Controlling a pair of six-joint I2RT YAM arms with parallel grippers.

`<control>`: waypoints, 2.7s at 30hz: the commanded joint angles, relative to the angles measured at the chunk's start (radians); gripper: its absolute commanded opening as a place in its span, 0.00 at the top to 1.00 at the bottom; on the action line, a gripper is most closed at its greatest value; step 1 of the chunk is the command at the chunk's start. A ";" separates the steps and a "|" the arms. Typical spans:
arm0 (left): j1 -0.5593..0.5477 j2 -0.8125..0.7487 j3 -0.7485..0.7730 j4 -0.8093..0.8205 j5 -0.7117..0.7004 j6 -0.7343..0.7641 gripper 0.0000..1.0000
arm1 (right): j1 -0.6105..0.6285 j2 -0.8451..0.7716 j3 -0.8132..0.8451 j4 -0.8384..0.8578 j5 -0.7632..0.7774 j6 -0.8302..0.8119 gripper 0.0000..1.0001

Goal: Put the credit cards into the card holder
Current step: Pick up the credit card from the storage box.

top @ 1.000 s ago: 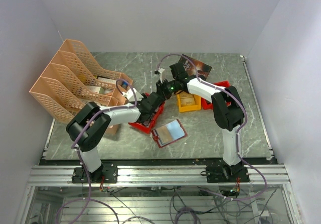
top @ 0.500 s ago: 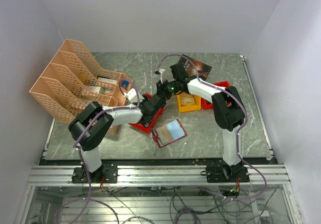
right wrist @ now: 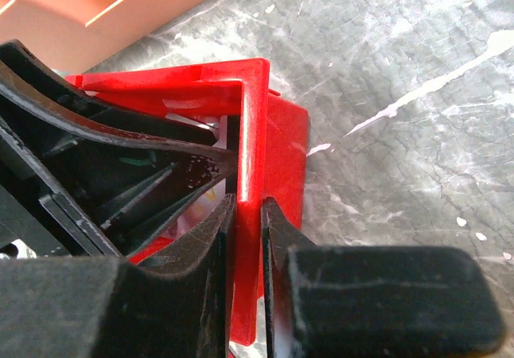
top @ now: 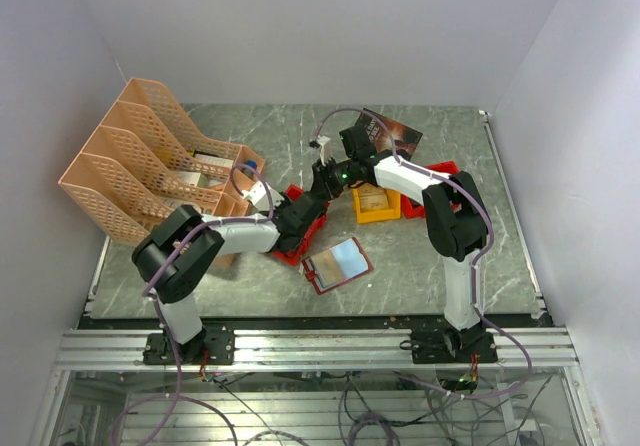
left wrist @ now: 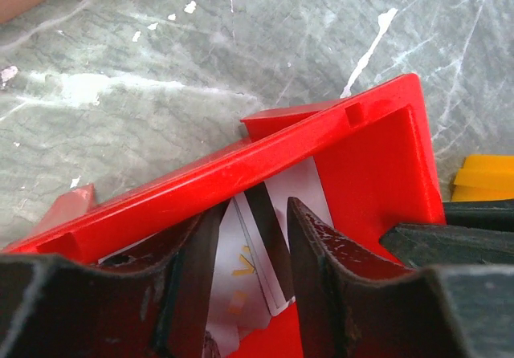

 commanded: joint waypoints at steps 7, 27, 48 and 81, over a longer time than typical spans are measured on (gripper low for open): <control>0.006 -0.121 -0.100 0.184 0.027 -0.003 0.61 | 0.005 -0.040 -0.016 -0.013 -0.023 -0.017 0.86; 0.024 -0.117 -0.154 0.361 0.155 0.024 0.65 | 0.005 -0.046 -0.016 -0.018 -0.025 -0.021 0.86; 0.063 -0.034 -0.096 0.392 0.174 0.182 0.93 | 0.005 -0.061 -0.021 -0.017 -0.013 -0.028 0.85; 0.178 -0.453 -0.338 0.506 0.581 0.570 0.93 | -0.013 -0.408 -0.266 0.107 -0.291 -0.379 0.38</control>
